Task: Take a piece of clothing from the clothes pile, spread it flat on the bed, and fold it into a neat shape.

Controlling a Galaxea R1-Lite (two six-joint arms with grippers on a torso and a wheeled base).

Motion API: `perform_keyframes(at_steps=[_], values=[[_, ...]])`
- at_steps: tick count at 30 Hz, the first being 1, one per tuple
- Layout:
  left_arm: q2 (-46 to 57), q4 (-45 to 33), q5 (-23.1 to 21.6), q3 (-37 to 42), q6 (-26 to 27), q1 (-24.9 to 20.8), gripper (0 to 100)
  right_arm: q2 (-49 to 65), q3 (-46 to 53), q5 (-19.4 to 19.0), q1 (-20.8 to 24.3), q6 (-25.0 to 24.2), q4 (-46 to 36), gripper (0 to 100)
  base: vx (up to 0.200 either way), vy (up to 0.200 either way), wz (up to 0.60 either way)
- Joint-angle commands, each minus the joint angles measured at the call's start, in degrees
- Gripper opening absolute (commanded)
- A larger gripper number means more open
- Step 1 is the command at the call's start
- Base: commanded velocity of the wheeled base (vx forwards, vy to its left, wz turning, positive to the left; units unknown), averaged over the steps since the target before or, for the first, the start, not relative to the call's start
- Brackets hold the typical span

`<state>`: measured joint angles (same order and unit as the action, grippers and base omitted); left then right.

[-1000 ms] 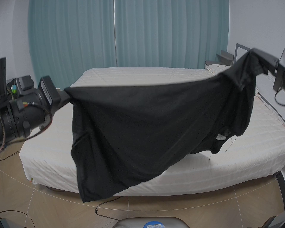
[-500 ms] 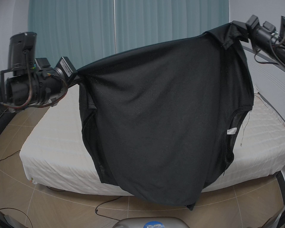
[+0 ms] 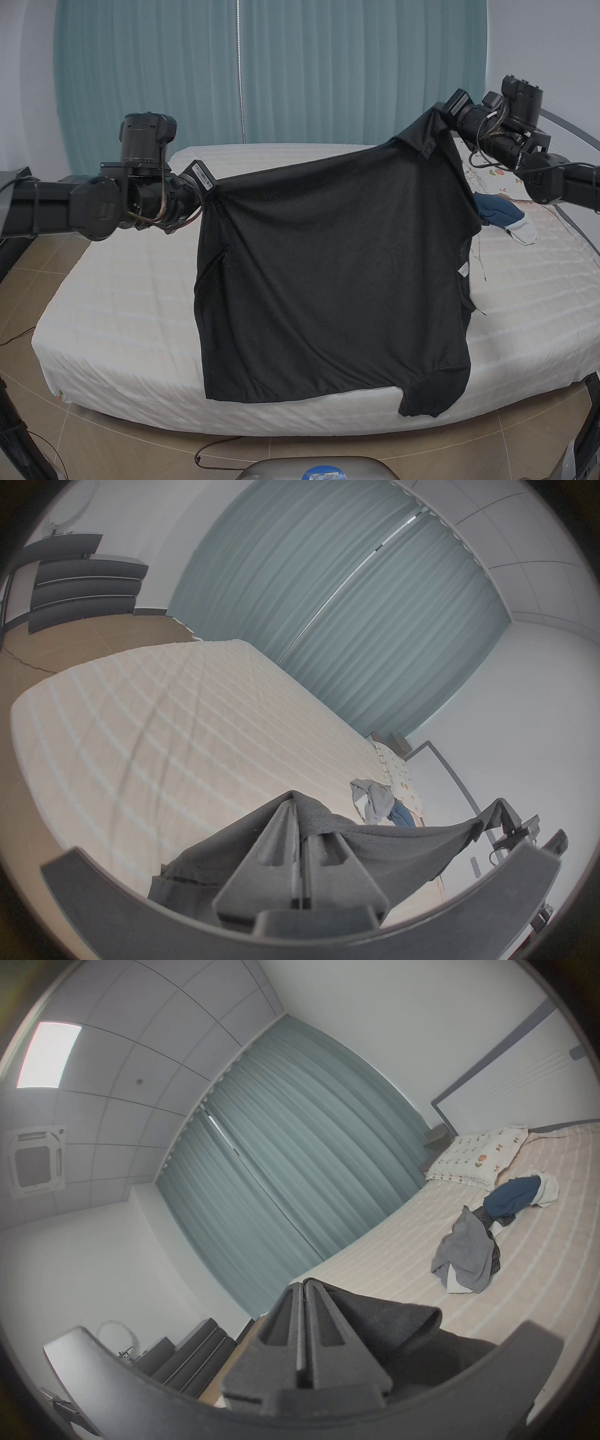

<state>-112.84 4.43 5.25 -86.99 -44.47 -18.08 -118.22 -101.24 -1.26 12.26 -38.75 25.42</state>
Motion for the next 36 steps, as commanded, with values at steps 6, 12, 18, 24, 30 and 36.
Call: perform_keyframes(at_steps=[6, 12, 18, 24, 30, 36], values=[[-17.33, 0.15, 0.20, -10.04, -0.18, 1.29, 0, -12.64, -0.36, 0.73, -2.42, 0.08, 5.96, 0, 0.067, 0.000, 0.00], [-24.71, 0.06, 0.46, -15.14, -4.75, 1.29, 0, -20.91, -0.01, 2.05, -1.63, -0.18, 9.83, 0, 0.000, 0.000, 0.00], [-30.25, -0.03, 0.72, -18.39, -6.59, 1.38, 0, -28.82, -2.64, 4.42, -1.01, 0.08, 12.38, 0, 0.000, 0.000, 0.00], [-34.82, -0.56, 1.07, -21.11, -7.47, 1.38, 100, -33.21, -3.43, 5.03, -1.45, 0.35, 12.55, 100, 0.000, 0.000, 0.00], [-35.26, -2.14, 1.86, -19.97, -7.47, 2.08, 100, -32.33, -0.27, 4.95, -2.68, 0.52, 11.67, 100, 0.000, 0.000, 0.00], [-30.25, -8.12, -0.16, -16.81, -7.82, 4.02, 100, -26.36, 8.17, 3.45, -4.09, 0.70, 11.85, 100, 0.000, 0.000, 0.00]])
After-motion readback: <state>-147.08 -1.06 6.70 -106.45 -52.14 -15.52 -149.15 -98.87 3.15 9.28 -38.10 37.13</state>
